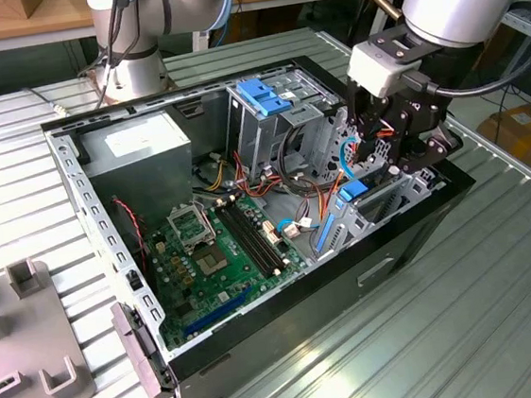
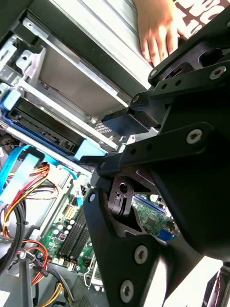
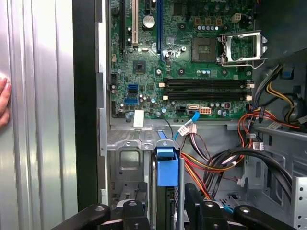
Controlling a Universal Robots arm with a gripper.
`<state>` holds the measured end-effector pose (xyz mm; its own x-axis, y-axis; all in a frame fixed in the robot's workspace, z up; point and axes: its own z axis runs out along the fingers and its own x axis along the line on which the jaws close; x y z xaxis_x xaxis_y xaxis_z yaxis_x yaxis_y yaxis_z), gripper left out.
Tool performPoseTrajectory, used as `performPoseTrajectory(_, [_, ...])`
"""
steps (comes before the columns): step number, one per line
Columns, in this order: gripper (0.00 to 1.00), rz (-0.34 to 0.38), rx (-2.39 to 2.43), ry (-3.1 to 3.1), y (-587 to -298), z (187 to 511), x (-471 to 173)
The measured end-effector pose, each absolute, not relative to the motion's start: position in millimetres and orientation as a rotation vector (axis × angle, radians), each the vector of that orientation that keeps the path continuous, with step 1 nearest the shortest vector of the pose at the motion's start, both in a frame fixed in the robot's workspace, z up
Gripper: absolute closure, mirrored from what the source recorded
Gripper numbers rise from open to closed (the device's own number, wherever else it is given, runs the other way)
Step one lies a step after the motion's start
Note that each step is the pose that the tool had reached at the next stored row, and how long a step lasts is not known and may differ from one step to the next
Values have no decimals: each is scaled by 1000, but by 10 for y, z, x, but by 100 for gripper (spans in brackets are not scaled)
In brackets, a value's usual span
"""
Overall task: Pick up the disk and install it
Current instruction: 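Insert the disk into the insertion slot, then insert the first disk wire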
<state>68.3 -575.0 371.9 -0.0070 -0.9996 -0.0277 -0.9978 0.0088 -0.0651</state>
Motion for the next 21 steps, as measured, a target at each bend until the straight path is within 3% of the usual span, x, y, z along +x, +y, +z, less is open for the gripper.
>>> performPoseTrajectory(21, [56,-41,-2166,2183,-5715,3717,860])
